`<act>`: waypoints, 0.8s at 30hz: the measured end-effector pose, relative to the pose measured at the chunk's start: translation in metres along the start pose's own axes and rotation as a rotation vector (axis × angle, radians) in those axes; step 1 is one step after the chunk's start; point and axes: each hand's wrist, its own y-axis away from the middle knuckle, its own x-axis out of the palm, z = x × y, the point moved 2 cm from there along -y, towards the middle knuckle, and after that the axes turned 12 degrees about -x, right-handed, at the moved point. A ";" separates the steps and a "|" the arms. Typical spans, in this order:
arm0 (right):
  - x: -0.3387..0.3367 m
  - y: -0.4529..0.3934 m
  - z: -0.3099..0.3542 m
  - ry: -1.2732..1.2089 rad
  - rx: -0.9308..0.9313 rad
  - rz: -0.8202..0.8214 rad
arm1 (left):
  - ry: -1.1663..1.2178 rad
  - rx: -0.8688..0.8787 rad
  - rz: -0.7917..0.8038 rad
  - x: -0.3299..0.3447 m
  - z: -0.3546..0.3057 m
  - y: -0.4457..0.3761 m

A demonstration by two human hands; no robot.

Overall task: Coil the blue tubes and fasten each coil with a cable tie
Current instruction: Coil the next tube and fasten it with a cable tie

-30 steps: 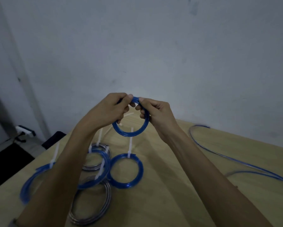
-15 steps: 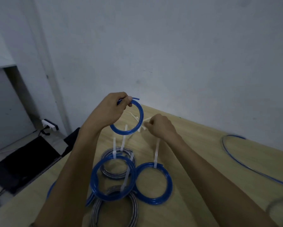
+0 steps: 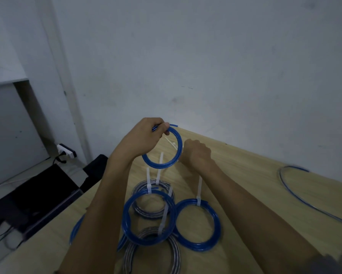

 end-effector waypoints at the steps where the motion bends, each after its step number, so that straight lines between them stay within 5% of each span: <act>1: 0.002 0.000 0.000 0.001 -0.003 0.008 | 0.007 0.000 0.003 0.000 0.000 0.000; 7: -0.002 0.000 -0.012 0.031 -0.022 -0.113 | 0.093 0.013 0.029 0.003 -0.001 -0.001; 12: -0.048 0.027 -0.047 -0.314 0.005 -0.341 | 0.195 -0.020 0.065 0.013 -0.006 0.000; 17: -0.109 0.112 -0.070 -0.579 -0.174 -0.569 | 0.216 -0.010 -0.064 0.050 -0.029 0.003; 24: -0.113 0.188 -0.082 -0.586 -0.226 -0.487 | 0.422 -0.105 -0.182 0.099 -0.062 0.019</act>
